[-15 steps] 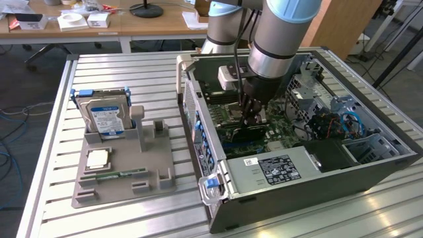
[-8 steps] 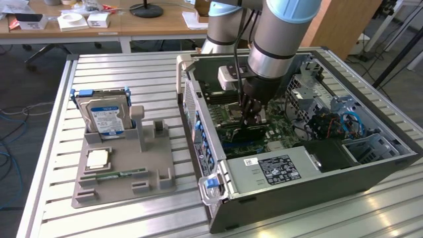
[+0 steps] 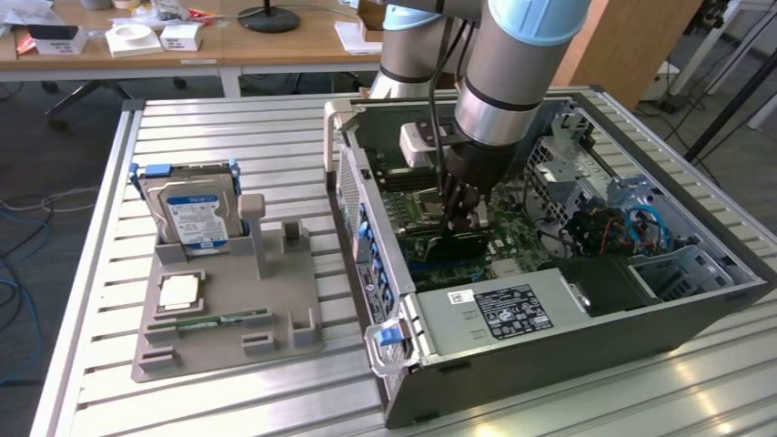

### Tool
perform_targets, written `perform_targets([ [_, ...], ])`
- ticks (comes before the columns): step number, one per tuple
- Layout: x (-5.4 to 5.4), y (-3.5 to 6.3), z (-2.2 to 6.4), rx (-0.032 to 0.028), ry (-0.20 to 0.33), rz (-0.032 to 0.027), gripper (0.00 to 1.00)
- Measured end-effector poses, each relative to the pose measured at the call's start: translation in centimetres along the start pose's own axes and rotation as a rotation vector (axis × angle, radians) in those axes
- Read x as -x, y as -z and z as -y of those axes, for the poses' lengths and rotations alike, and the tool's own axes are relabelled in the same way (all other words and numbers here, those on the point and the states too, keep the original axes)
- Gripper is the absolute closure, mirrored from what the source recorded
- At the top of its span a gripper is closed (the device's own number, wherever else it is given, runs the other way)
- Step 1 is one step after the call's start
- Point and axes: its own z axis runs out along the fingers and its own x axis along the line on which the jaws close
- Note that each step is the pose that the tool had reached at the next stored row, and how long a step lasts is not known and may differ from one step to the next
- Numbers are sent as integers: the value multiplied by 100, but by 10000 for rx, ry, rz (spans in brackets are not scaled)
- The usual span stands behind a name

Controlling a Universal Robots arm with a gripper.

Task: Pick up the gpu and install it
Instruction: 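Press down on the gpu until it lock into place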

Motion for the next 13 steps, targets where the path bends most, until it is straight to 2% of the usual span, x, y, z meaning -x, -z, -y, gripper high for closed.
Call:
perform_targets([
  [4,-4,-27,-4,7,2,-16,90],
  [13,-3,-34,-5,1,0,-2,90],
])
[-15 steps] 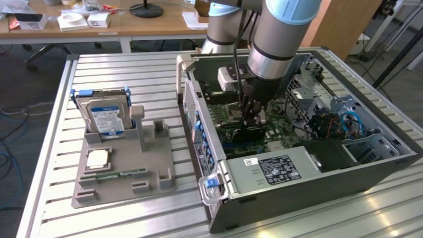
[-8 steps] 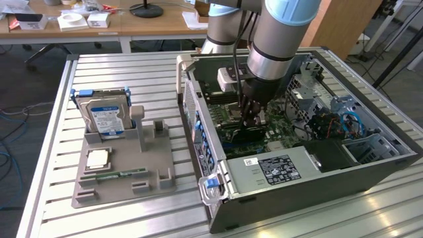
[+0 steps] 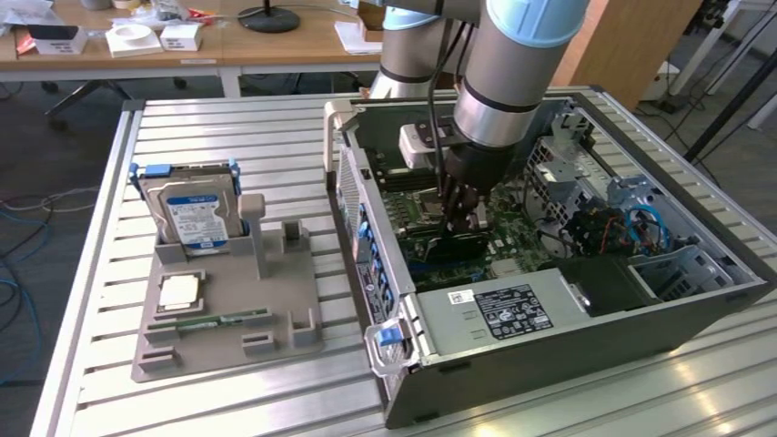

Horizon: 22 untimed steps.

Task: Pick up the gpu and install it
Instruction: 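Press down on the gpu until it lock into place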

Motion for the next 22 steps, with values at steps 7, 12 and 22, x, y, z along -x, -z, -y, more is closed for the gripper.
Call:
perform_targets([
  [7,0,0,-27,0,1,1,90],
  [12,2,17,-28,-9,0,19,90],
  [22,20,307,-28,-1,0,1,90],
])
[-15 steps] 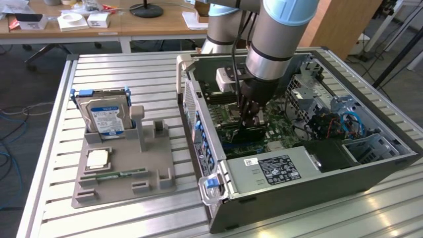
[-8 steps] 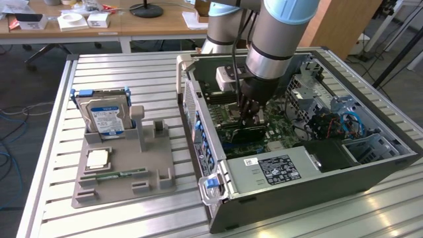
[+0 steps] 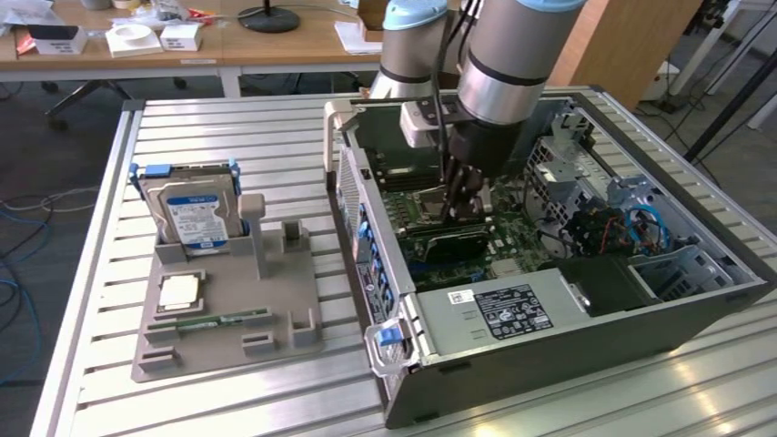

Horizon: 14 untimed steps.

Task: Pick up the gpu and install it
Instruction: 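Press down on the gpu until it lock into place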

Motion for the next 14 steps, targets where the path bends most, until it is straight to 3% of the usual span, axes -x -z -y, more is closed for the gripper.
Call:
perform_targets([
  [14,25,377,0,0,0,-1,90],
])
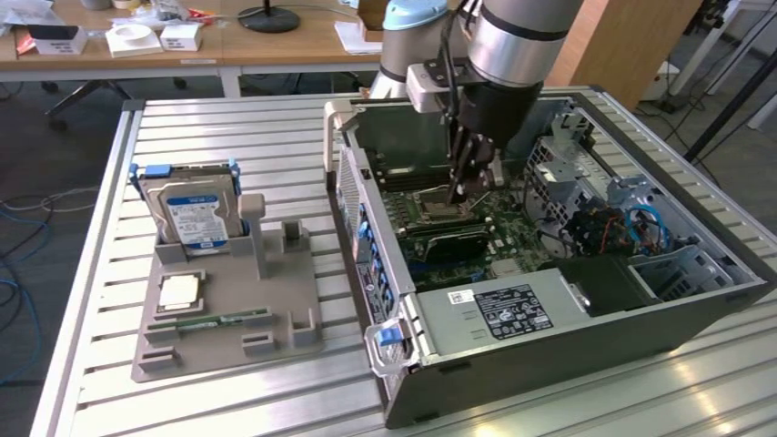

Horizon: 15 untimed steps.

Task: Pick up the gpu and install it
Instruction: 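Press down on the gpu until it lock into place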

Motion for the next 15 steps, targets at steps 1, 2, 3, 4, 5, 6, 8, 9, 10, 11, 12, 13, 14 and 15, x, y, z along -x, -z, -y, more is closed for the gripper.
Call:
perform_targets([
  [1,2,23,0,-1,0,1,90],
  [2,3,48,0,0,0,0,90],
  [3,5,75,0,0,0,0,90],
  [4,7,103,0,0,0,0,90],
  [5,9,130,0,0,0,0,90],
  [6,10,155,0,0,0,0,90],
  [8,12,183,0,0,0,0,90],
  [9,12,183,0,-1,0,2,90],
  [10,12,184,0,-1,0,1,90],
  [11,12,183,0,-1,0,2,90],
  [12,12,184,0,0,0,0,90],
  [13,12,184,0,0,0,0,90],
  [14,12,184,0,0,0,0,90],
  [15,12,184,0,0,0,0,90],
])
